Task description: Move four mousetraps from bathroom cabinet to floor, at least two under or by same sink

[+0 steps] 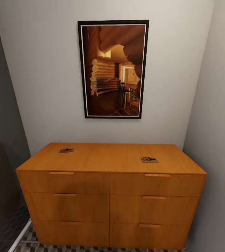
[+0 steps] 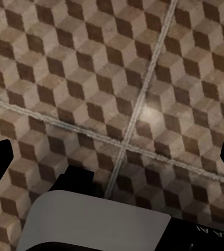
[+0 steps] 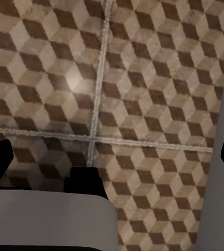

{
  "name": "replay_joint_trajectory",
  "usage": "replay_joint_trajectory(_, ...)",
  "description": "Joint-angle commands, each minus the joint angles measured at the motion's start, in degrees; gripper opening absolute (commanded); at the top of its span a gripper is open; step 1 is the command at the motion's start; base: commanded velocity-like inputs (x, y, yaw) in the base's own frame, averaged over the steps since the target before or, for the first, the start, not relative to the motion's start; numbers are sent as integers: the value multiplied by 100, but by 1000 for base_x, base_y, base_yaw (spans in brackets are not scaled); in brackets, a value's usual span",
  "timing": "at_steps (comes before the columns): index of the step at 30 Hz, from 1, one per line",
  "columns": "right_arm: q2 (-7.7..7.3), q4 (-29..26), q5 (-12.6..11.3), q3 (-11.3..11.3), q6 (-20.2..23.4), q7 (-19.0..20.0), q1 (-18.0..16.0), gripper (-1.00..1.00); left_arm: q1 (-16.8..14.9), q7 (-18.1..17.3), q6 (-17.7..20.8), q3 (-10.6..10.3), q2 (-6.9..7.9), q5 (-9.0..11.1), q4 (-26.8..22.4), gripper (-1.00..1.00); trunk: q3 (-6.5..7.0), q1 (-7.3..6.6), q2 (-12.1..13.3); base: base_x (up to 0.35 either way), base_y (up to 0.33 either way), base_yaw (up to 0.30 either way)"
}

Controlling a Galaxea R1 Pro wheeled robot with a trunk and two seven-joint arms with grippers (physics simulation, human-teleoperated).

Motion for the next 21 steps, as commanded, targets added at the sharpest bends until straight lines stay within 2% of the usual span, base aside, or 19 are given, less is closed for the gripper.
replay_joint_trajectory(1,2,18,39,29,-15,-29,-8,100,-3,22,-16,-49,-2,37,2,100,-6,0,-3,-3,0,0)
replay_joint_trajectory(13,-3,-10,55,10,-3,-19,-8,100,-3,7,-4,-124,46,-79,-48,100,-6,0,-3,-1,0,0)
replay_joint_trajectory(17,-3,-176,49,-7,30,-7,-8,100,-8,-5,15,-151,147,-146,-240,100,-6,0,-3,0,0,0)
replay_joint_trajectory(21,-16,-606,35,-9,58,14,-8,100,-11,-12,86,-176,267,-310,-686,100,-6,0,-3,0,0,0)
